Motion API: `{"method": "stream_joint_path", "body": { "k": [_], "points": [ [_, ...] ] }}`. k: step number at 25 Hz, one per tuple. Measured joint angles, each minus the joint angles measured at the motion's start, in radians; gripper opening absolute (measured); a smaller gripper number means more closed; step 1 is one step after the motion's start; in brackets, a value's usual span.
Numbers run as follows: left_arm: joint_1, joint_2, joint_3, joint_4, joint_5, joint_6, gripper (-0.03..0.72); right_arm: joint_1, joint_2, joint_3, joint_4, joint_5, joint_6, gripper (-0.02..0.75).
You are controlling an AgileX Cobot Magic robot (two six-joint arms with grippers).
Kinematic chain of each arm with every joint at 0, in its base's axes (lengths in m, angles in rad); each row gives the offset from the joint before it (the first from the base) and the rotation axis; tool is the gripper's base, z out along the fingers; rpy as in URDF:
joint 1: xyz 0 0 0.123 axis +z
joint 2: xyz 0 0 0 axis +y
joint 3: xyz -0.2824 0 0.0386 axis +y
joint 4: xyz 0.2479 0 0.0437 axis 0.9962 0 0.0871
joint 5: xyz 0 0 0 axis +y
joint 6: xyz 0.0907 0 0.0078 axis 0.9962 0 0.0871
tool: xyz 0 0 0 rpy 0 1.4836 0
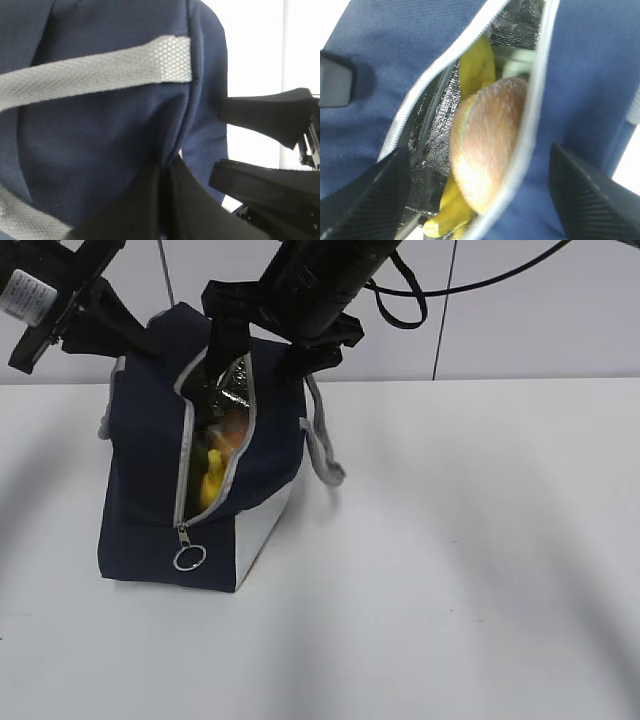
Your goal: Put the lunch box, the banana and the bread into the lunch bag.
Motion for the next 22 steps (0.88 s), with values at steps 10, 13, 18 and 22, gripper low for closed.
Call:
{"method": "stream_joint_path", "body": {
  "k": [10,13,18,22],
  "points": [
    [0.000,0.000,0.000,0.000,0.005,0.000,-0.003,0.000,0.000,-0.088,-0.192,0.150,-0.002,0.584],
    [0.000,0.000,0.000,0.000,0.005,0.000,-0.003,-0.006,0.000,-0.122,-0.209,0.170,0.009,0.557],
    [0.000,0.000,0.000,0.000,0.005,0.000,-0.003,-0.008,-0.004,-0.126,-0.211,0.180,0.027,0.475],
    [0.000,0.000,0.000,0.000,0.005,0.000,-0.003,-0.008,-0.004,-0.126,-0.226,0.182,0.033,0.381]
  ]
}}
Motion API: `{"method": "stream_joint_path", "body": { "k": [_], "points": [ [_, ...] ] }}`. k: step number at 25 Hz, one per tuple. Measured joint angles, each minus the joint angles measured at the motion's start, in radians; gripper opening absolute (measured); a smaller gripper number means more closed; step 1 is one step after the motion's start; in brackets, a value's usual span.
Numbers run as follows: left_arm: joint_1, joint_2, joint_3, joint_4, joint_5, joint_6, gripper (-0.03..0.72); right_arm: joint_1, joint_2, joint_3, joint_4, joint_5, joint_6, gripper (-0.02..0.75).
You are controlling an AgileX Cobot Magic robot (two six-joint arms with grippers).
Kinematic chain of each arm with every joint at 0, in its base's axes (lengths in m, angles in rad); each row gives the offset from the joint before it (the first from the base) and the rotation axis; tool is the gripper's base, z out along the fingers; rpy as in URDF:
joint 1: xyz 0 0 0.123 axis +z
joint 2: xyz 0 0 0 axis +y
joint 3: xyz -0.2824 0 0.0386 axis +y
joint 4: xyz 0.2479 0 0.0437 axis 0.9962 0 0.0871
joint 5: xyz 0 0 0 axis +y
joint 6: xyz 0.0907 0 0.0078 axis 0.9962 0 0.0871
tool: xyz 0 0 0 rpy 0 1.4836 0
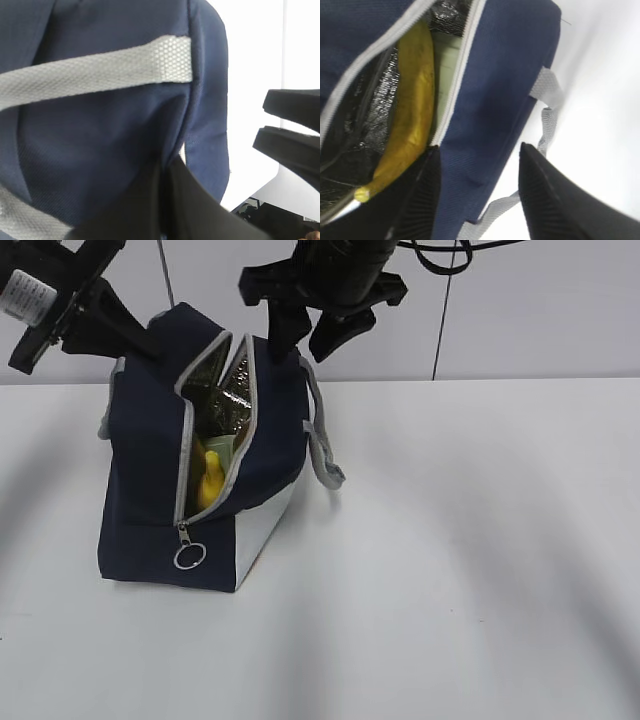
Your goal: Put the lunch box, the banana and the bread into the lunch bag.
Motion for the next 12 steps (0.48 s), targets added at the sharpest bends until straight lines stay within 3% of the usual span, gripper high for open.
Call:
{"method": "stream_joint_path", "body": {
  "k": [12],
  "points": [
    [0.000,0.000,0.000,0.000,0.002,0.004,-0.003,0.000,0.004,0.082,-0.044,0.002,0.035,0.351]
  ]
}}
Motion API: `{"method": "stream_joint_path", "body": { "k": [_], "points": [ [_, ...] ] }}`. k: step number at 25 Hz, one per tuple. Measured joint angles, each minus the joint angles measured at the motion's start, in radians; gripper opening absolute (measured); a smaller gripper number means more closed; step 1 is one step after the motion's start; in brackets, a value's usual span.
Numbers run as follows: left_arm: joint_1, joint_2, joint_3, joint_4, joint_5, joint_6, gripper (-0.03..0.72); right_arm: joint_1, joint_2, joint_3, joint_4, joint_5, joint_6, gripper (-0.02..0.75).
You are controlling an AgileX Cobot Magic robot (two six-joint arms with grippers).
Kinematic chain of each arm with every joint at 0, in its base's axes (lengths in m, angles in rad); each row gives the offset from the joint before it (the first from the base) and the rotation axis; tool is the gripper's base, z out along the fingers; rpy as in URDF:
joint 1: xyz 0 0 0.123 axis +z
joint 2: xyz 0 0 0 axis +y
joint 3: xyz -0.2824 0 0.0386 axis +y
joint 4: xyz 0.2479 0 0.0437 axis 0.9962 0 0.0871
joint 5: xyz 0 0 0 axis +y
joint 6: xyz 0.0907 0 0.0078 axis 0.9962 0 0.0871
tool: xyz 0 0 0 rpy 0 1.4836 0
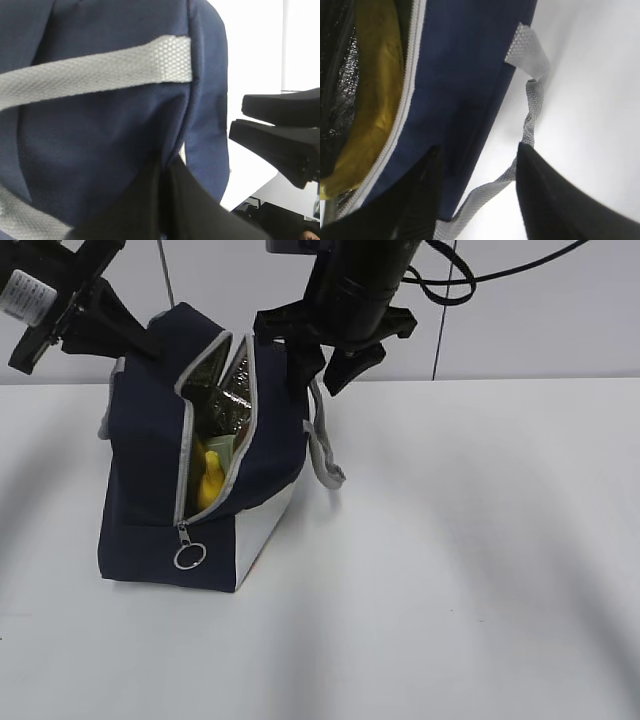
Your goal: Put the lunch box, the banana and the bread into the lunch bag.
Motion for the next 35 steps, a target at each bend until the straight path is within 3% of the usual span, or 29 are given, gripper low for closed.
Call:
{"method": "stream_joint_path", "body": {
  "k": [9,15,17,25,35],
  "points": [
    [0.000,0.000,0.000,0.000,0.000,0.000,-0.003,-0.004,0.072,0.003,0.089,-0.002,0.000,0.328],
    [0.000,0.000,0.000,0.001,0.000,0.001,-0.003,-0.004,0.072,0.003,0.089,-0.002,0.000,0.052],
    [0.000,0.000,0.000,0.001,0.000,0.002,-0.003,-0.004,0.072,0.003,0.089,-0.002,-0.011,0.003],
    [-0.009,0.000,0.000,-0.085,-0.002,0.032,-0.003,-0.005,-0.005,0.003,0.032,0.007,-0.040,-0.011],
    [-0.123,0.005,0.000,-0.110,-0.138,0.052,-0.003,-0.008,-0.086,0.003,-0.113,0.023,-0.038,-0.013]
  ]
}}
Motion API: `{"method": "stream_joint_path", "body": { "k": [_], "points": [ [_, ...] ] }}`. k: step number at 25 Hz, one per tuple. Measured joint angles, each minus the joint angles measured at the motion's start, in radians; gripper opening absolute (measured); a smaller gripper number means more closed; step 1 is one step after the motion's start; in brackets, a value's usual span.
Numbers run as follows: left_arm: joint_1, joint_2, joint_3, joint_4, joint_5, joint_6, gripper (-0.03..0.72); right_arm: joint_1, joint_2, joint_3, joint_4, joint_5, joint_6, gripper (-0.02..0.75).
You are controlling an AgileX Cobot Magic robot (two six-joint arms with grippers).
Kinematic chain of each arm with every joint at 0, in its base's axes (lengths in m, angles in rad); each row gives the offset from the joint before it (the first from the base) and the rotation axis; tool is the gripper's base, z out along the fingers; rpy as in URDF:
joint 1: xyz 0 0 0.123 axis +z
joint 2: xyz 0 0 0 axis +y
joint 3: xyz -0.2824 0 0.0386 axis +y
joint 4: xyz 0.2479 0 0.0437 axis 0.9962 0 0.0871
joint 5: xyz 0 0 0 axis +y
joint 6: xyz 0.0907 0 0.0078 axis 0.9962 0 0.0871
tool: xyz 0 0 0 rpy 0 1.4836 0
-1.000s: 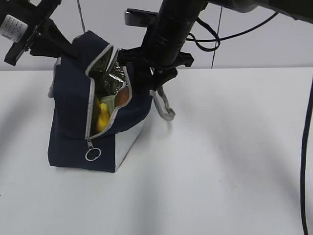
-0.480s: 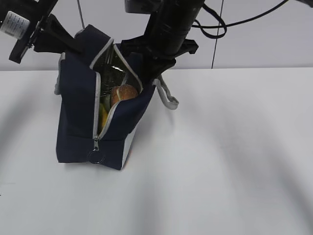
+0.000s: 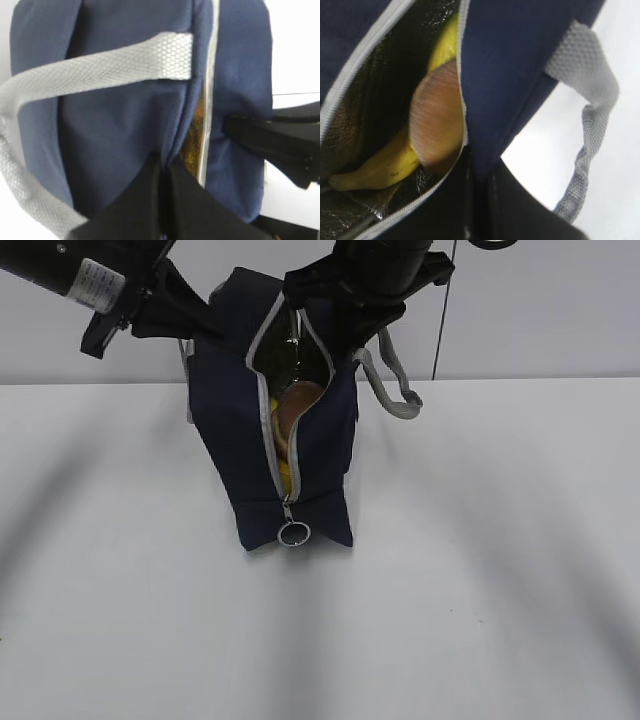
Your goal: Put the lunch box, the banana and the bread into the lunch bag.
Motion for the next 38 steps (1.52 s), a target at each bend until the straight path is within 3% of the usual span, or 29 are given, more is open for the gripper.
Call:
{"method": "stream_joint_path", "body": {
  "k": [11,14,17,20,22,25,29,38],
  "points": [
    [-0.011,0.081,0.000,-0.040,-0.039,0.003,-0.003,0.000,0.023,0.002,-0.018,0.000,0.017,-0.012],
    [-0.011,0.090,0.000,-0.039,-0.041,0.003,0.013,0.000,0.037,0.002,-0.018,-0.003,0.017,0.019],
    [-0.011,0.092,0.000,-0.039,-0.047,0.003,0.071,0.000,0.039,0.002,-0.018,-0.008,0.017,0.143],
    [-0.011,0.092,0.000,-0.038,-0.046,0.003,0.195,0.000,0.039,0.002,-0.018,-0.010,0.017,0.340],
    [-0.009,0.092,0.000,-0.038,-0.034,0.003,0.276,0.000,0.039,0.002,-0.018,-0.012,0.017,0.424],
    [0.006,0.088,-0.020,-0.036,0.012,0.003,0.342,0.000,0.020,0.002,-0.018,-0.014,0.017,0.471],
    [0.033,0.059,-0.086,-0.026,0.104,-0.003,0.360,0.000,-0.048,0.002,-0.010,-0.014,0.010,0.482],
    [0.030,-0.079,-0.139,0.267,0.185,-0.087,0.361,0.058,-0.245,0.117,0.044,-0.016,-0.033,0.485]
  ]
}}
